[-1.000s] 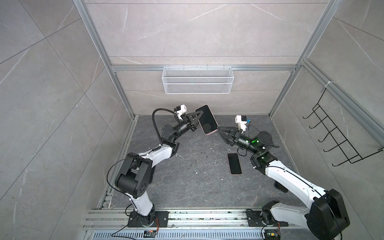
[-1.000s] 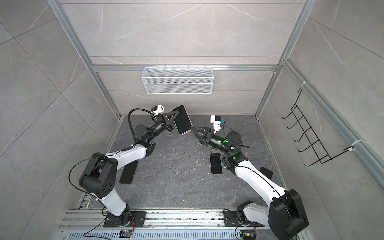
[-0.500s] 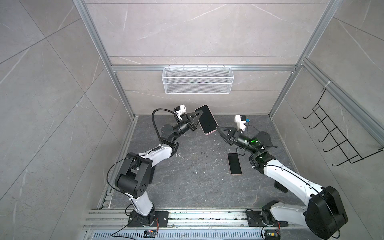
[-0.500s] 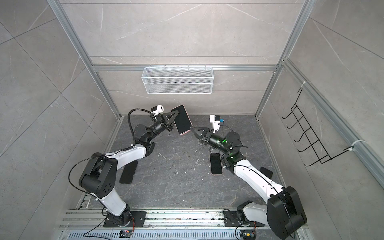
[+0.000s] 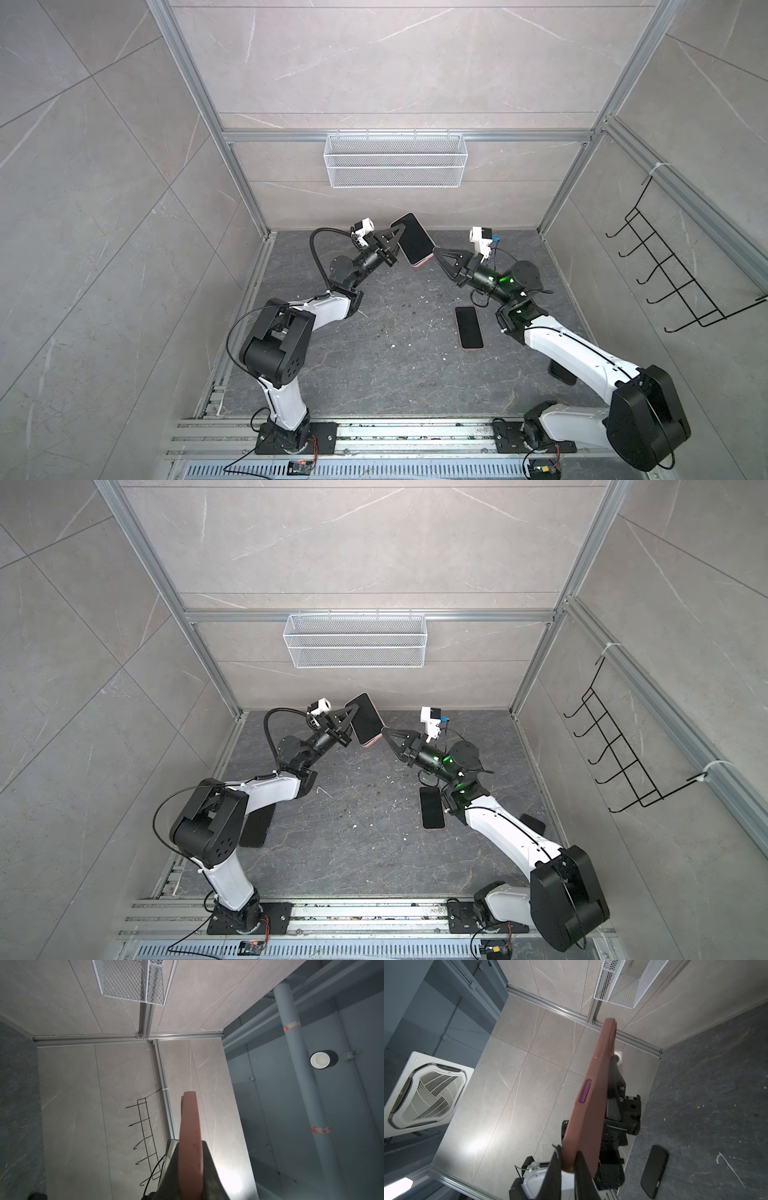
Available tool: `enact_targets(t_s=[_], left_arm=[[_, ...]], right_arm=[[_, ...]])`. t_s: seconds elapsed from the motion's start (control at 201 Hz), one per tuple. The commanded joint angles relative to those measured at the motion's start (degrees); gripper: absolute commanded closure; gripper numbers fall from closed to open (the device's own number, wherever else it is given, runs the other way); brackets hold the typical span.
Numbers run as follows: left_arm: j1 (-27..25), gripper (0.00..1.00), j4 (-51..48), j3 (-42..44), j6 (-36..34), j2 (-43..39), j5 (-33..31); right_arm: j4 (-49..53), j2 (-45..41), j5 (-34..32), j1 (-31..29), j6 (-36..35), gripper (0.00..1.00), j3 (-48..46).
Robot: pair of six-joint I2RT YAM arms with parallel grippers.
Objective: Take the phone out of the phone case
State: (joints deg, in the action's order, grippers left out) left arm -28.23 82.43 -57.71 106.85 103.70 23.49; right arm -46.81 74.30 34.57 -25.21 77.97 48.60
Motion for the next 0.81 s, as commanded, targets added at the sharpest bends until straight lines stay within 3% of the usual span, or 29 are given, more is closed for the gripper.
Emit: enact_targets(t_s=[0.0,0.428,0.802], left_arm=[[-4.42,1.0,-1.4,1.05,-4.44,5.09,-1.37],[-11.16,1.0,-1.47,-6.0,-2.82,10.27,-4.04],[-13.69,1.0,-1.44,-11.81,-1.24,12.05,-4.48]], right_arm=[[-11.29,-1.31,2.83,-2.78,2.02,0.95,7.93],[-18.27,2.63,-0.43,-3.34,5.34,0.94,9.29],[-23.29,5.4,-4.32,-3.69,8.64,0.92,9.99]])
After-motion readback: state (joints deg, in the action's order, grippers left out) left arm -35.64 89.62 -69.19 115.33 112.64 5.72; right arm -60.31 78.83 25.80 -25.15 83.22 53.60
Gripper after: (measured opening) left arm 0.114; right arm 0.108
